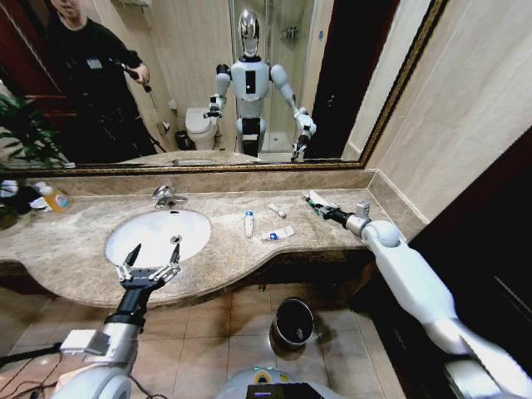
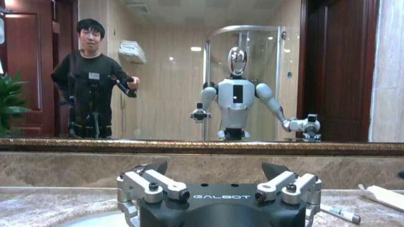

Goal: Pick up the trash from the sink and place it in the trash bin.

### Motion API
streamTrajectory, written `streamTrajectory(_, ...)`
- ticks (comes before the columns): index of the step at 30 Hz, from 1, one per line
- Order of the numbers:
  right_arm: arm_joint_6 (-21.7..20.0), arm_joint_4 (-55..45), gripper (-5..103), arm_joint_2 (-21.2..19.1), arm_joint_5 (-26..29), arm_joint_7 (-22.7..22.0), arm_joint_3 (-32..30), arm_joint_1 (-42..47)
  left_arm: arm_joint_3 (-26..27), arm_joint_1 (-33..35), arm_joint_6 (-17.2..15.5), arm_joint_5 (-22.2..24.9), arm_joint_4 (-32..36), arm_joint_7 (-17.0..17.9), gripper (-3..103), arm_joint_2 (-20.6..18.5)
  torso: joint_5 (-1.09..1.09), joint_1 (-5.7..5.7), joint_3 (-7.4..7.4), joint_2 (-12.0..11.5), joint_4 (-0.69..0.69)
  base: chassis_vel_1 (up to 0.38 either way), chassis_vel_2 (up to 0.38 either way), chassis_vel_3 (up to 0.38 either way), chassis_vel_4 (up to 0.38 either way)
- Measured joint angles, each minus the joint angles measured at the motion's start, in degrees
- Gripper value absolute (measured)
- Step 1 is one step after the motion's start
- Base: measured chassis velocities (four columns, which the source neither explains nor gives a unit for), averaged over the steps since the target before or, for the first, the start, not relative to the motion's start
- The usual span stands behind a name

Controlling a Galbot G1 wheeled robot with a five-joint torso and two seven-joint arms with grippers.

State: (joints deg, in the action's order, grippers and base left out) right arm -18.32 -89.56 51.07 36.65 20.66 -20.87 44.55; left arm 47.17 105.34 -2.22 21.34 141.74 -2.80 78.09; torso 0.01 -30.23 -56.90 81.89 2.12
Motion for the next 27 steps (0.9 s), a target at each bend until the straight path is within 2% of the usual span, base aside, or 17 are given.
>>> streamTrajectory(1,0.0,0.0,6,0.0,0.0,0.0,0.0,0.0,0.0,0.0,0.0,0.0,0.0,0.0,100,0.0,0.0,0.0,0.0,0.0,0.0,0.0,0.0,0.0,0.0)
streamTrajectory(3,-0.09,-5.6,6,-1.48,1.56,-2.98,-3.69,5.71,0.0,0.0,0.0,0.0,0.0,0.0,100,0.0,-0.03,0.0,0.0,0.0,0.0,0.0,0.0,0.0,0.0)
streamTrajectory(4,-0.09,-5.6,6,-1.48,1.56,-2.98,-3.69,5.71,0.0,0.0,0.0,0.0,0.0,0.0,100,0.0,-0.03,0.0,0.0,0.0,0.0,0.0,0.0,0.0,0.0)
streamTrajectory(6,-0.24,-10.4,6,-2.11,2.55,-3.99,-6.75,11.51,0.0,0.0,0.0,0.0,0.0,-0.01,100,0.0,0.02,0.01,0.0,0.0,-0.04,0.0,0.0,0.0,0.0)
streamTrajectory(11,-0.29,-16.33,6,-1.49,2.64,-4.86,-10.56,17.57,0.0,0.0,0.0,0.0,-0.01,0.0,100,0.0,-0.03,0.01,0.0,0.0,-0.01,0.0,0.0,0.0,0.0)
streamTrajectory(16,-0.35,-25.28,6,1.6,1.66,-7.17,-16.02,29.26,0.0,0.0,0.0,0.0,0.0,0.0,100,0.01,0.0,0.01,0.01,0.0,-0.01,0.0,0.0,0.0,0.0)
streamTrajectory(17,-0.35,-25.28,6,1.6,1.66,-7.17,-16.02,29.26,0.0,0.0,0.0,0.0,0.0,0.0,100,0.01,0.0,0.01,0.01,0.0,-0.01,0.0,0.0,0.0,0.0)
streamTrajectory(19,0.62,-27.93,6,4.19,-0.17,-7.43,-17.86,34.73,0.01,0.0,0.0,0.0,0.0,0.0,100,0.0,-0.03,0.01,0.01,0.0,-0.01,0.0,0.0,0.0,0.0)
streamTrajectory(20,0.62,-27.93,6,4.19,-0.17,-7.43,-17.86,34.73,0.01,0.0,0.0,0.0,0.0,0.0,100,0.0,-0.03,0.01,0.01,0.0,-0.01,0.0,0.0,0.0,0.0)
streamTrajectory(24,3.42,-29.54,6,9.75,-4.74,-7.04,-18.6,41.19,0.01,0.0,0.0,0.0,0.0,0.0,100,0.0,-0.01,0.01,0.01,0.0,-0.01,0.0,0.0,0.0,0.0)
streamTrajectory(27,4.56,-29.47,6,11.81,-6.97,-6.64,-18.16,42.88,0.0,0.0,0.0,0.0,0.0,0.0,100,0.0,-0.01,0.01,0.0,0.0,-0.01,0.0,0.0,0.0,0.0)
